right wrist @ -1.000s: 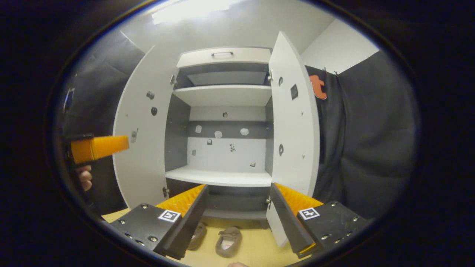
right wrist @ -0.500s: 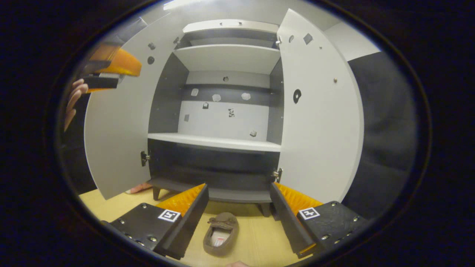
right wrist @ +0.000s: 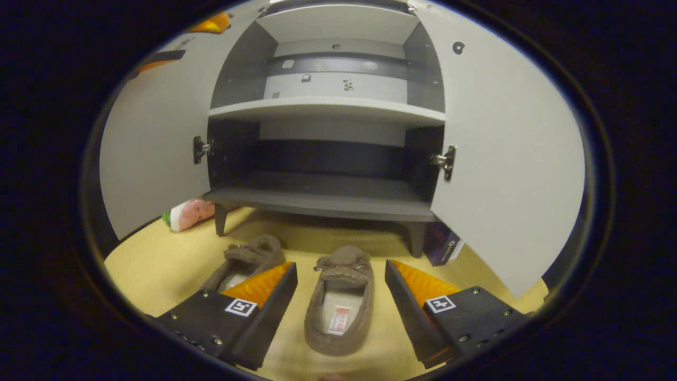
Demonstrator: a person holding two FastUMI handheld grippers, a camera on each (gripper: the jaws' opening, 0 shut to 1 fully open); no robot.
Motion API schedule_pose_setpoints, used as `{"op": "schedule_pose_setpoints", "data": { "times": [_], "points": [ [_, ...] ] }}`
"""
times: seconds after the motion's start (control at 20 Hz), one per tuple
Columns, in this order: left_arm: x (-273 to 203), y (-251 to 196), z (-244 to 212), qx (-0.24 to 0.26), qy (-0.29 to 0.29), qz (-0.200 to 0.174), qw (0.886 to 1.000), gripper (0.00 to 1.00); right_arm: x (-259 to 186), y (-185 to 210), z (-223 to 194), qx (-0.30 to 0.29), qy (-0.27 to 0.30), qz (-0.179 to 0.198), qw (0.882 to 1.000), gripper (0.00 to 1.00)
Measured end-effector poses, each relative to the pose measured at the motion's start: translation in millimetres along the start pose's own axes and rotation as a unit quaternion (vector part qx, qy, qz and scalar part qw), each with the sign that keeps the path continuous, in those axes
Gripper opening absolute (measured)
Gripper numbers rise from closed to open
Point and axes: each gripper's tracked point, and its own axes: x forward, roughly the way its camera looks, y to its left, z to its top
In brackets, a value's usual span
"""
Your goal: Grab one shoe with the right hand and put it into the shoe cabinet, grab the other shoe with the left hand and put it into the shoe cabinet; then close the right door with the right hand and the left door with the left hand.
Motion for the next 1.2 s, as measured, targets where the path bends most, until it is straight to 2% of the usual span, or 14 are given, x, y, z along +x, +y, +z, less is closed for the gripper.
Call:
{"op": "schedule_pose_setpoints", "data": {
  "times": [0.15, 0.3, 0.45, 0.5, 0.55, 0.7, 0.75, 0.8, 0.85, 0.9, 0.95, 1.0, 1.1, 1.2],
  "points": [
    [3.7, 2.4, -1.4, 0.007, 0.0, -0.005, 1.0, 0.99, 16.1, 18.6, -23.7, 0.008, 0.032, 0.017, 0.999, 1.0],
    [9.2, 4.9, -5.9, 0.011, 0.004, 0.0, 1.0, 0.99, 34.7, 22.4, -40.2, 0.022, 0.068, 0.016, 0.997, 0.95],
    [18.7, -6.7, -11.5, 0.006, 0.007, -0.038, 0.999, 0.99, 51.7, 21.4, -40.7, 0.047, 0.086, 0.007, 0.995, 0.84],
    [22.0, -8.8, -16.4, 0.003, 0.015, -0.048, 0.999, 0.99, 56.3, 26.5, -40.9, 0.058, 0.097, 0.014, 0.994, 0.75],
    [26.0, -10.0, -20.1, 0.0, 0.021, -0.054, 0.998, 0.99, 62.2, 31.6, -41.2, 0.067, 0.105, 0.021, 0.992, 0.75],
    [40.3, -6.9, -31.5, 0.0, 0.035, -0.057, 0.998, 0.99, 77.3, 27.1, -47.1, 0.055, 0.124, 0.003, 0.991, 0.75],
    [44.8, -3.3, -34.6, 0.001, 0.038, -0.051, 0.998, 0.99, 80.9, 14.5, -50.8, 0.052, 0.13, -0.024, 0.99, 0.75],
    [49.4, 0.6, -39.9, 0.0, 0.044, -0.041, 0.998, 0.99, 77.0, 18.0, -50.6, 0.068, 0.135, -0.014, 0.988, 0.55],
    [53.9, 4.4, -45.0, 0.001, 0.052, -0.03, 0.998, 0.98, 82.8, 28.5, -56.7, 0.078, 0.141, 0.012, 0.987, 0.35],
    [56.5, 5.0, -50.1, 0.005, 0.057, -0.026, 0.998, 0.97, 83.8, 24.9, -57.7, 0.07, 0.138, 0.014, 0.988, 0.15],
    [60.1, 1.5, -54.4, 0.008, 0.063, -0.029, 0.998, 0.98, 80.7, 27.5, -49.8, 0.077, 0.126, 0.034, 0.988, 0.15],
    [60.3, -1.3, -57.9, 0.011, 0.068, -0.034, 0.997, 0.99, 77.8, 32.4, -46.1, 0.082, 0.12, 0.058, 0.988, 0.01],
    [63.3, -11.9, -64.2, 0.013, 0.078, -0.043, 0.996, 0.99, 65.1, 35.8, -40.0, 0.081, 0.107, 0.071, 0.988, 0.02],
    [62.4, -17.9, -63.5, 0.015, 0.076, -0.05, 0.996, 1.0, 53.6, 26.2, -25.7, 0.065, 0.09, 0.065, 0.992, 0.02]
  ]
}}
